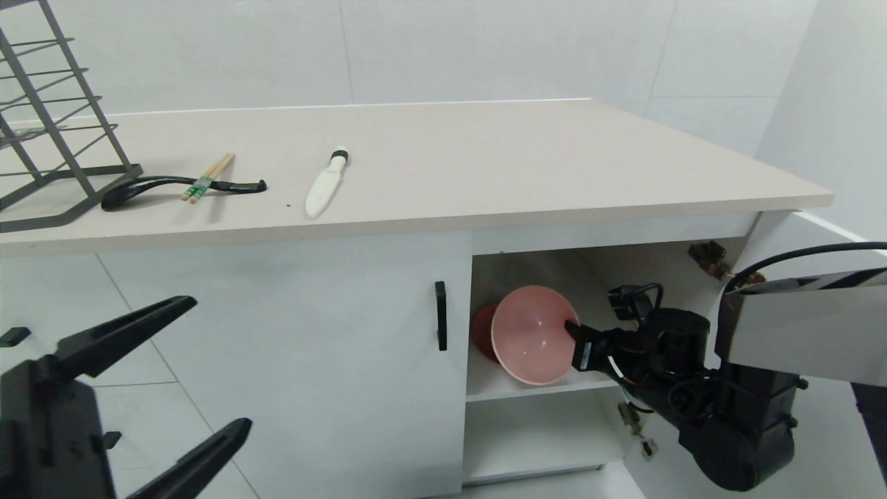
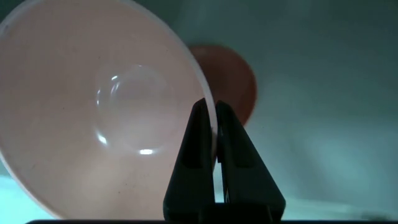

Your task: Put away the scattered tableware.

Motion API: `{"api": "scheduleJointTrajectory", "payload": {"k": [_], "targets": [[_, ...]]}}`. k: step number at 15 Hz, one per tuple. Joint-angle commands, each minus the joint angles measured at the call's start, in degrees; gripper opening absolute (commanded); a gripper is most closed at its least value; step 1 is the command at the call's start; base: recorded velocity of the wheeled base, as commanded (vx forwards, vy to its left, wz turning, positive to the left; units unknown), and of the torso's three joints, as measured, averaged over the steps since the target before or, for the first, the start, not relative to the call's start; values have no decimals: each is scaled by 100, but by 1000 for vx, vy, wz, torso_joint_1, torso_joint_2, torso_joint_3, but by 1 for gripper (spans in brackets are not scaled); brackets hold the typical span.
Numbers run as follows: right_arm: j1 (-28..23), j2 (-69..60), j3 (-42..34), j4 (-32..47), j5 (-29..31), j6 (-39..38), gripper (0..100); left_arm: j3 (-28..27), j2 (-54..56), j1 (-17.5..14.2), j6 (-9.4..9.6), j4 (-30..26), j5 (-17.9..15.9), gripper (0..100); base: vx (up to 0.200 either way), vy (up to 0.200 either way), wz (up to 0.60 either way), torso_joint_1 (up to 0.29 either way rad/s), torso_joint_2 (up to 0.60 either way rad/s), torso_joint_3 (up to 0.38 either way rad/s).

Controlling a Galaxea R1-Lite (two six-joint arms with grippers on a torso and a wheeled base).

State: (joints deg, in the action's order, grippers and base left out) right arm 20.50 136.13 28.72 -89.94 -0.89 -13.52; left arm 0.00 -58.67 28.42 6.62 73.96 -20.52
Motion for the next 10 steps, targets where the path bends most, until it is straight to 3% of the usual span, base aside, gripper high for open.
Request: {"api": "scheduleJointTrajectory", "payload": {"k": [1,2,3,4,5,6,7,9,10], "targets": [[41,247,186,-6,1,78,0,0,1789,-539,-680,-681,57,100,0,0,0,0,0,0],[41,256,213,-6,1,78,0,-176,2317,-697,-943,-1147,57,100,0,0,0,0,0,0],[33,265,222,-6,1,86,0,-255,2466,-759,-1014,-1340,57,100,0,0,0,0,0,0],[6,335,397,-6,10,86,0,-642,3222,-961,-1400,-2588,48,100,0,0,0,0,0,0],[-3,388,512,-6,1,78,0,-791,3670,-1049,-1594,-3309,13,100,0,0,0,0,0,0],[-11,467,670,-6,-8,78,0,-905,4013,-1260,-1620,-3889,21,100,0,0,0,0,0,0],[-11,546,793,-6,-8,78,0,-905,4197,-1453,-1629,-4118,21,100,0,0,0,0,0,0],[-55,695,995,-6,-16,86,0,-773,4514,-1761,-1620,-4320,30,100,0,0,0,0,0,0],[-55,695,995,-6,-16,86,0,-773,4514,-1761,-1620,-4320,30,100,0,0,0,0,0,0]]}}
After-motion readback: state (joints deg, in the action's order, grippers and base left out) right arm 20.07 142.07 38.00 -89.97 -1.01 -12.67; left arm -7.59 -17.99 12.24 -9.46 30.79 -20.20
